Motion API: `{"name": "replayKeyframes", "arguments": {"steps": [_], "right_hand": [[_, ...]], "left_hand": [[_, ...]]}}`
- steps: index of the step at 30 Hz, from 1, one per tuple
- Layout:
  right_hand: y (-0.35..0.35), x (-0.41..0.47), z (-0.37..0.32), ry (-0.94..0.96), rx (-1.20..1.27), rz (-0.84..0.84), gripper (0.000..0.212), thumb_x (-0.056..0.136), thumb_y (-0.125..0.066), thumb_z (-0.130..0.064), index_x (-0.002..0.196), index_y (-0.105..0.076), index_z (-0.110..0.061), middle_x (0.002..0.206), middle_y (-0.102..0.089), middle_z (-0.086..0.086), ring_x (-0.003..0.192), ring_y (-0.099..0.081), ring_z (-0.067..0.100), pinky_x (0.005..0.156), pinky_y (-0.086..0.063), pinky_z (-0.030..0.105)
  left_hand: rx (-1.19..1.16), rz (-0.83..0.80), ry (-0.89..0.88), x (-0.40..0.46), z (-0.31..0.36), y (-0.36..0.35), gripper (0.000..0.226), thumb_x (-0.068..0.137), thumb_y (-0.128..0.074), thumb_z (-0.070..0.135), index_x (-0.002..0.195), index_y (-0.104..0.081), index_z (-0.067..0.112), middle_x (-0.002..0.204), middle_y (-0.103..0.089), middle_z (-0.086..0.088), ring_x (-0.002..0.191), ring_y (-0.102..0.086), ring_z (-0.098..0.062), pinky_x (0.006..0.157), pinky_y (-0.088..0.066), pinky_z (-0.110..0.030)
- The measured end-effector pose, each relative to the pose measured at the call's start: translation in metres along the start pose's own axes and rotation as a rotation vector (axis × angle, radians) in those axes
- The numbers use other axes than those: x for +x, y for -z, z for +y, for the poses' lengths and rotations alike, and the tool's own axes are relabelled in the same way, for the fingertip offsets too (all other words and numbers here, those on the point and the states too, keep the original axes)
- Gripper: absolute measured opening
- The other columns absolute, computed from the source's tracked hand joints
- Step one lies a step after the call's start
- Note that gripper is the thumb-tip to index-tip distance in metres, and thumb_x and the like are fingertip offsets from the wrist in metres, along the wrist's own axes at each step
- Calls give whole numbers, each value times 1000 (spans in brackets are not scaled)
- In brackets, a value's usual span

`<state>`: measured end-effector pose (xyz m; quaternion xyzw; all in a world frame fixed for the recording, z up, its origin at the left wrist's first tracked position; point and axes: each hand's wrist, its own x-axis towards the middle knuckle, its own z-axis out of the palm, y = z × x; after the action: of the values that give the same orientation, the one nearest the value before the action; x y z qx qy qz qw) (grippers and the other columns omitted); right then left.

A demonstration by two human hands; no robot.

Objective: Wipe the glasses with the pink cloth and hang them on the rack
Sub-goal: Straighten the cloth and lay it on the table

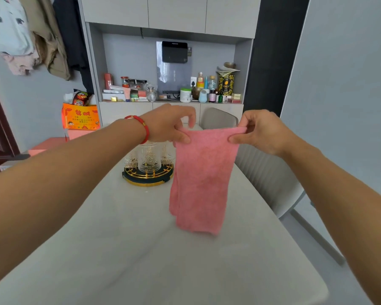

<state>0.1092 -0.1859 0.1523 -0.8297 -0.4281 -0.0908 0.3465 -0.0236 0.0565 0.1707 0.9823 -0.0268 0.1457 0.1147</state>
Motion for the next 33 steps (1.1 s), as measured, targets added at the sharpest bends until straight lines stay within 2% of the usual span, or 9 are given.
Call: {"name": "replayKeyframes", "arguments": {"steps": [2, 6, 13, 16, 19, 23, 28, 31, 33], "right_hand": [[-11, -3, 2, -24, 8, 99, 29, 76, -88, -22, 78, -60, -15, 82, -73, 1, 79, -70, 20, 75, -61, 39], [-15, -31, 2, 95, 31, 211, 35, 78, -87, -19, 91, -55, -21, 85, -71, -1, 79, -70, 17, 71, -62, 37], [-69, -155, 28, 199, -71, -319, 25, 79, -87, -32, 99, -74, -26, 85, -72, -11, 80, -65, 6, 75, -51, 19], [-83, -199, 29, 100, 72, -509, 18, 80, -85, -36, 91, -75, -25, 86, -73, -14, 83, -67, 4, 82, -54, 24], [-79, -200, 24, -5, 282, -602, 19, 82, -85, -24, 89, -71, -12, 84, -74, 6, 74, -72, 17, 80, -59, 39], [-86, -157, 32, -125, 358, -456, 17, 85, -82, -15, 93, -71, -5, 82, -74, 17, 67, -73, 27, 76, -60, 41], [-131, -94, 64, -241, 165, -235, 28, 86, -80, -25, 111, -70, -19, 100, -74, 5, 78, -72, 25, 84, -59, 44], [-149, -97, 67, -115, -335, -204, 50, 92, -65, -41, 138, -48, -32, 132, -51, -6, 100, -61, 17, 86, -53, 39], [-148, -116, 63, 117, -238, -226, 44, 91, -59, -47, 133, -51, -36, 127, -51, -12, 106, -56, 10, 86, -52, 37]], "left_hand": [[109, 40, -30, 5, 3, 2, 38, 90, -78, 24, 125, -64, 24, 95, -74, 0, 83, -68, -13, 79, -49, -28], [325, 113, -119, -12, 14, 3, 15, 96, -71, 25, 107, -74, 16, 94, -75, -3, 87, -62, -19, 77, -44, -31], [112, -291, -90, -134, 25, -112, 13, 103, -58, 31, 107, -61, 19, 96, -71, -5, 84, -58, -18, 76, -43, -30], [-40, -398, -72, -183, 30, -145, 12, 104, -56, 32, 107, -56, 20, 94, -70, -2, 78, -52, -11, 73, -43, -27], [-242, -429, -27, -192, 26, -141, 9, 101, -63, 30, 96, -56, 31, 81, -66, 18, 73, -57, 0, 68, -43, -17], [-529, -304, 188, -147, 3, -140, 11, 100, -64, 13, 91, -65, 18, 75, -66, 18, 71, -62, -1, 70, -55, -26], [-378, -266, 440, -73, -30, -164, 10, 100, -58, 16, 106, -66, 16, 107, -69, -11, 94, -70, -29, 81, -63, -44], [26, -83, 337, -77, -24, -174, 27, 100, -60, 28, 126, -58, 20, 124, -56, -4, 108, -59, -23, 95, -53, -40], [-40, 23, 75, -106, -17, -181, 30, 98, -57, 40, 123, -60, 23, 121, -55, 2, 109, -54, -17, 96, -48, -38]]}}
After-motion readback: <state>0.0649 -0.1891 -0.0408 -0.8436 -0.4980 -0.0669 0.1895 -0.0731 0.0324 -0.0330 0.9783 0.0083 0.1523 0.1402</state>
